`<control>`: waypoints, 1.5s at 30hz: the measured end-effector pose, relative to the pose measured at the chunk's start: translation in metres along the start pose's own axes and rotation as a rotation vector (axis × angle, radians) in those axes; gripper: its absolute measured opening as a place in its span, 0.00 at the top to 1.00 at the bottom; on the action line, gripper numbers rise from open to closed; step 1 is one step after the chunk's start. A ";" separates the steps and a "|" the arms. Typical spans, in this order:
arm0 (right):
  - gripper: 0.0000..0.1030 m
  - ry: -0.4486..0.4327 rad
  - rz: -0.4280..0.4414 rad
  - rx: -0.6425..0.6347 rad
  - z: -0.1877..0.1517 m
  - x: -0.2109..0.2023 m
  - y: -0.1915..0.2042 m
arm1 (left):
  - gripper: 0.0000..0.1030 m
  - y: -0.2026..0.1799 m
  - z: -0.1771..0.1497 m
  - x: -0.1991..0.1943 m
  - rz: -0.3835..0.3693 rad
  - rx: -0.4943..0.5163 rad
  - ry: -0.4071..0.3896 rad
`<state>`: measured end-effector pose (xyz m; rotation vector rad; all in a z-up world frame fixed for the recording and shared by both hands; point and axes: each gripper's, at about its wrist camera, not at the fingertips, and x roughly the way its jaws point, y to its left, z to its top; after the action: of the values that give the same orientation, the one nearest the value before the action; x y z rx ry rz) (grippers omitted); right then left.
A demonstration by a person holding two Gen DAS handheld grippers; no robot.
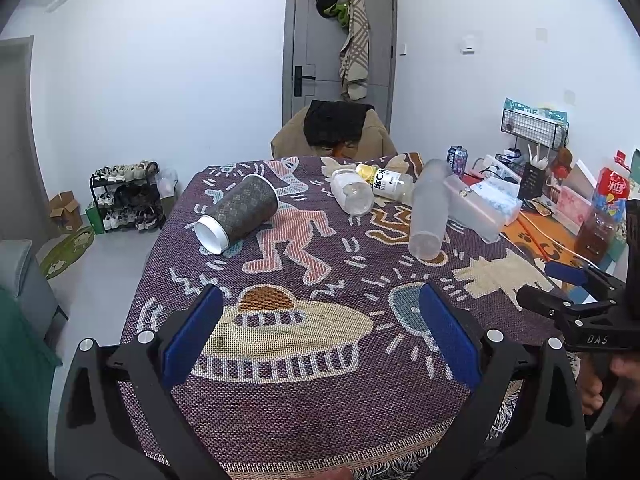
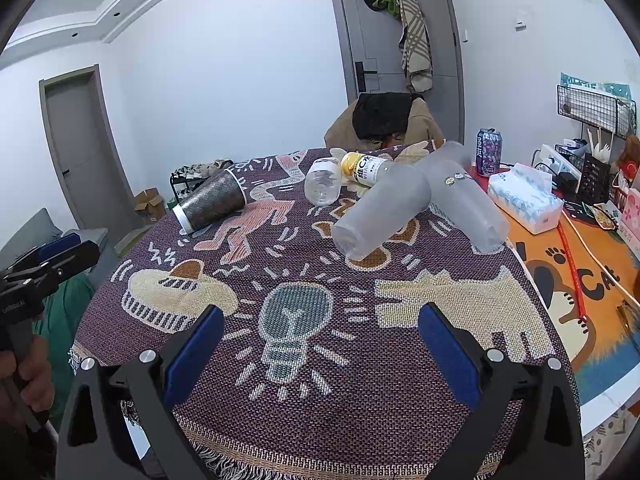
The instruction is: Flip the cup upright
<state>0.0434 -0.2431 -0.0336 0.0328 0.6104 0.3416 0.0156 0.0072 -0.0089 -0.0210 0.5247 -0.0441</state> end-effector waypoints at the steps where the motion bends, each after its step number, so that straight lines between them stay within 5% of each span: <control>1: 0.07 -0.001 0.000 0.001 0.000 0.000 0.000 | 0.05 0.000 0.000 0.000 0.000 -0.001 0.001; 24: 0.07 -0.001 -0.018 0.003 0.003 0.004 -0.003 | 0.05 0.006 0.007 -0.003 0.012 0.024 0.005; 45: 0.07 0.001 -0.015 0.040 0.023 0.038 -0.014 | 0.05 0.044 0.036 0.057 0.021 0.040 0.095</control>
<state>0.0902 -0.2426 -0.0381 0.0667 0.6185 0.3149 0.0842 0.0488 -0.0078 0.0255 0.6191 -0.0349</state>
